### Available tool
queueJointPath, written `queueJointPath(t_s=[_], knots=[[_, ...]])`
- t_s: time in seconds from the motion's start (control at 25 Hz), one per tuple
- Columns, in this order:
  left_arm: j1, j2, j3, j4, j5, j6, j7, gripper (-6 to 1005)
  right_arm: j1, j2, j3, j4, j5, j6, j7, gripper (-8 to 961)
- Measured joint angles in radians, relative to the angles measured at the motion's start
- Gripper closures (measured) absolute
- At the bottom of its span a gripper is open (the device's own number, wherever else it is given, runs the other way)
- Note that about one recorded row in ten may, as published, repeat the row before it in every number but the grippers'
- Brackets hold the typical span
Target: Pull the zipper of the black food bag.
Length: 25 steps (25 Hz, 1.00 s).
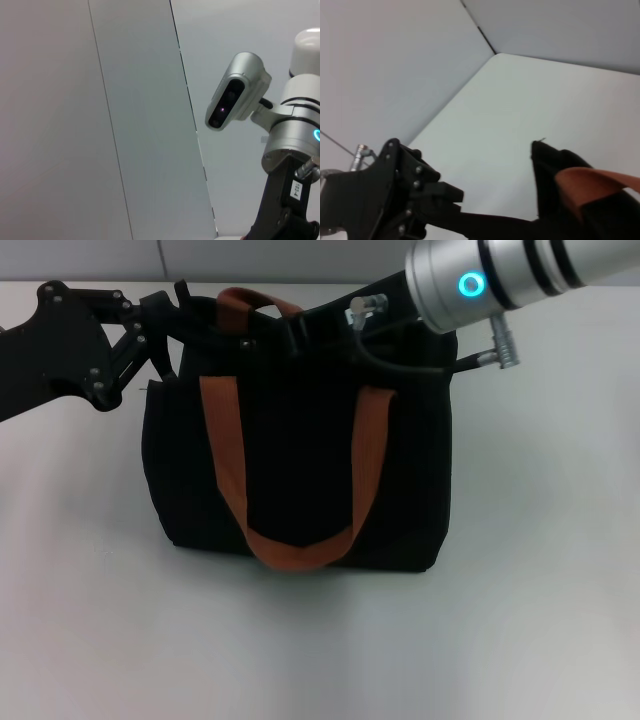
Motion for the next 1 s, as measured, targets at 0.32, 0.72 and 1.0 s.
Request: queueJointPath(t_s=[0.32, 0.72, 1.0], knots=[[0.000, 0.002, 0.000, 0.000, 0.000, 0.000, 0.000, 955, -0.034, 0.000, -0.012, -0.147, -0.144, -0.065, 0.120, 955], [0.004, 0.004, -0.013, 0.000, 0.000, -0.005, 0.000, 955, -0.088, 0.002, -0.002, -0.297, -0.255, -0.150, 0.199, 956], [0.009, 0.005, -0.014, 0.000, 0.000, -0.006, 0.000, 954, -0.157, 0.004, 0.022, -0.386, -0.291, -0.196, 0.200, 957]])
